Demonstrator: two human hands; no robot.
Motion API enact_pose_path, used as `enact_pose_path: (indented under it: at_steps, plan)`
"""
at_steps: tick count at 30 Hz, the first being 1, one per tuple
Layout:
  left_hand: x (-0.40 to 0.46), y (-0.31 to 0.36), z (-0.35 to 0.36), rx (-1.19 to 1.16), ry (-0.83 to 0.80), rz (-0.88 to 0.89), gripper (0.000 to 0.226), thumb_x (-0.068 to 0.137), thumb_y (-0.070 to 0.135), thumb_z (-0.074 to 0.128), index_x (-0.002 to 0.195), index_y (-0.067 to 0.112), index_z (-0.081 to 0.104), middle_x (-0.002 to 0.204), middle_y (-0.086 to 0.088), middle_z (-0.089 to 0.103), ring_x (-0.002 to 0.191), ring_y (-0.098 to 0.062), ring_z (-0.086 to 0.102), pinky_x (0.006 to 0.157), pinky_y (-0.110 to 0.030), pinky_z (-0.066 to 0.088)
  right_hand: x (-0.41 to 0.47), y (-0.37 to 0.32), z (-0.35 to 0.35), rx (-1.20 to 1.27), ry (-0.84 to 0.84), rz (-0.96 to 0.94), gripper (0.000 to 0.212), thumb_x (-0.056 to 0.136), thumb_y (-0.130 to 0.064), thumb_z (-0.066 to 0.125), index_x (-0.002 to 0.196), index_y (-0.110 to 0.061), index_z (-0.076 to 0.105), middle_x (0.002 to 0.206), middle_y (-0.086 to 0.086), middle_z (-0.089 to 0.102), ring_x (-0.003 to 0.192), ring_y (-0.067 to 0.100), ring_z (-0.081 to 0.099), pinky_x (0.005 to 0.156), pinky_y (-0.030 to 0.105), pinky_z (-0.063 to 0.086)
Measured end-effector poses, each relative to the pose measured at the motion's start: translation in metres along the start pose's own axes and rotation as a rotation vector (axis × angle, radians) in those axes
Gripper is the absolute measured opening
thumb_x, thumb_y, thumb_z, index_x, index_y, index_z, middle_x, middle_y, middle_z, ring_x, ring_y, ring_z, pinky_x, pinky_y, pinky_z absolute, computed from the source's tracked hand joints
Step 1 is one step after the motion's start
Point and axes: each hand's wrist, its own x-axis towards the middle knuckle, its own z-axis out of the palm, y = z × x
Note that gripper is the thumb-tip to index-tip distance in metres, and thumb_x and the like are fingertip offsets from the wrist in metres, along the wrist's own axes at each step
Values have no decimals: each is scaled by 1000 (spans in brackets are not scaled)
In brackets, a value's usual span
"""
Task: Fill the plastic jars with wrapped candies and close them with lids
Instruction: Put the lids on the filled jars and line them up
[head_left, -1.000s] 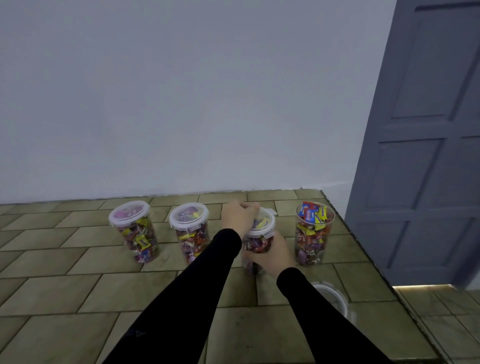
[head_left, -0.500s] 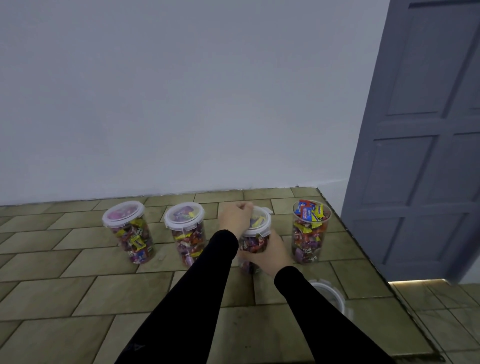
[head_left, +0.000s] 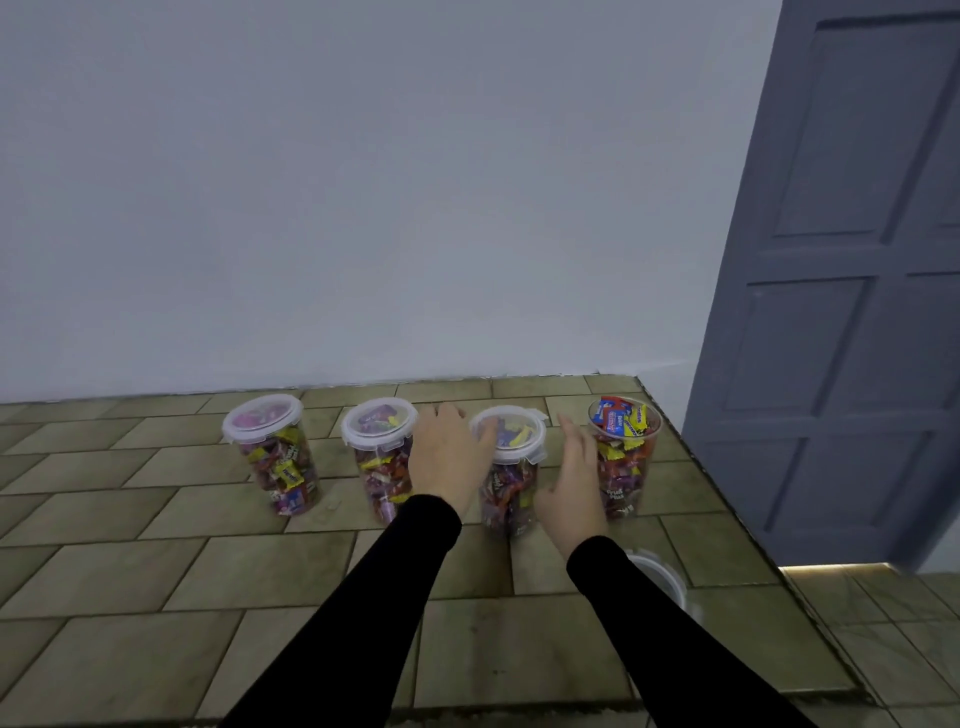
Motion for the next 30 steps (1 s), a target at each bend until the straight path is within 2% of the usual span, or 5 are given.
enact_pose_path:
  at_steps: [7,19,23,27,30]
  plan:
    - [-14,8,-1,120,11,-3,50,92,48,52,92,-1,63,96,-18,62,96,-32,58,71,-31,34,19,-26,-11,-36,-30,-32,33,98,-7,39,125,-1,57,121,13,62,110,25,57,92,24,41]
    - [-3,9,-2,71,-17,-90,38,88,33,61,85,-4,67,90,-20,70,84,-30,66,60,-25,36,30,-25,-2,-33,76,93,31,95,-23,49,118,-12,66,104,8,71,89,22,64,79,33,53]
    - [0,1,-13,122,-81,3,47,87,45,59,98,0,65,99,-18,67,94,-31,62,67,-30,37,29,-15,-6,65,-111,65,40,102,-30,40,136,-12,51,130,6,59,113,13,54,93,23,42]
    - [17,-6,-23,72,-279,157,62,90,50,56,139,14,45,139,-7,50,129,-23,44,104,-36,37,18,1,-2,258,-203,13,42,102,-27,41,143,-19,40,148,2,41,137,12,35,116,33,28]
    - [30,-6,-23,-30,-315,167,51,92,46,56,134,17,54,139,-5,53,128,-20,47,106,-34,37,18,14,-1,260,-220,-20,44,98,-31,48,141,-31,39,144,4,46,135,15,40,113,43,33]
